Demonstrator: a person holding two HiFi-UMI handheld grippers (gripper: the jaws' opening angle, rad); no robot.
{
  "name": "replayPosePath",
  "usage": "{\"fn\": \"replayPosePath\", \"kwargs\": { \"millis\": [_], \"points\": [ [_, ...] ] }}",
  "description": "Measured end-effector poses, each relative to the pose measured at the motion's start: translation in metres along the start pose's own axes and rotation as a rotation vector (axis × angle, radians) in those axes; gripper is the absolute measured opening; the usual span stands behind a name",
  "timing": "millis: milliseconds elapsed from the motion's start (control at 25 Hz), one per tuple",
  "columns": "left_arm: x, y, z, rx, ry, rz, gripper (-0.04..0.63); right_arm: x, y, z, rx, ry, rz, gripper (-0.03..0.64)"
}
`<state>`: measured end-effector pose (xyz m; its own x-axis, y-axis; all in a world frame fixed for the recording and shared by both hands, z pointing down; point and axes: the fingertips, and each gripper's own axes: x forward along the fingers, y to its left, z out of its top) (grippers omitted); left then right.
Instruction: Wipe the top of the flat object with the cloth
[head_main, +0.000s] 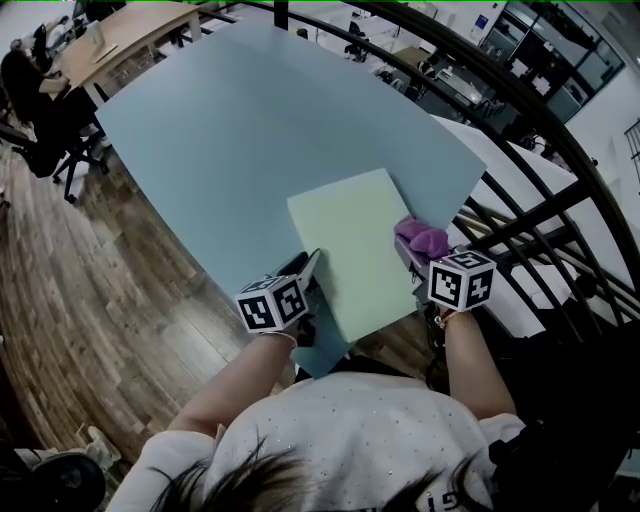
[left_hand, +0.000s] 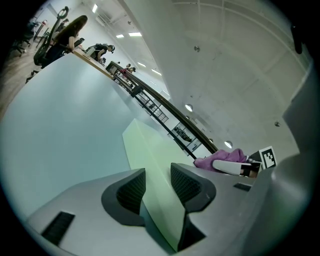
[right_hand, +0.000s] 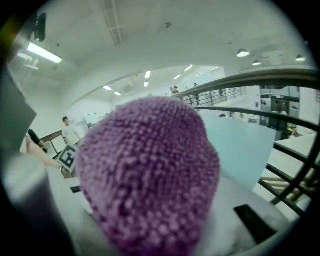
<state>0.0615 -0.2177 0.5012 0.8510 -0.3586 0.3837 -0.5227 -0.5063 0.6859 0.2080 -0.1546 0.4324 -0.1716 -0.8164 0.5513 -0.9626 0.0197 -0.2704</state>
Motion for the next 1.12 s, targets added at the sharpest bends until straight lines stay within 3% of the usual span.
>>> {"fn": "replayPosePath", "kwargs": {
  "millis": [160, 280, 440, 1120],
  "points": [
    [-0.001, -0.001, 0.002, 0.001, -0.003, -0.004, 0.156, 0.02, 0.101, -0.012, -0.136, 0.066, 0.244, 0.037],
    [0.0, -0.002, 0.003, 0.001, -0.003, -0.005, 0.156, 0.033, 0.153, -0.043, -0.263, 0.183, 0.338, 0.037],
    [0.0, -0.002, 0.003, -0.011, 0.003, -0.017, 0.152, 0.044, 0.156, -0.08, -0.387, 0.311, 0.297, 0.038],
    [0.0, -0.002, 0.0, -0.022, 0.02, -0.03, 0.147, 0.003, 0.023, -0.066, -0.124, 0.252, 0.007, 0.038]
  ]
}}
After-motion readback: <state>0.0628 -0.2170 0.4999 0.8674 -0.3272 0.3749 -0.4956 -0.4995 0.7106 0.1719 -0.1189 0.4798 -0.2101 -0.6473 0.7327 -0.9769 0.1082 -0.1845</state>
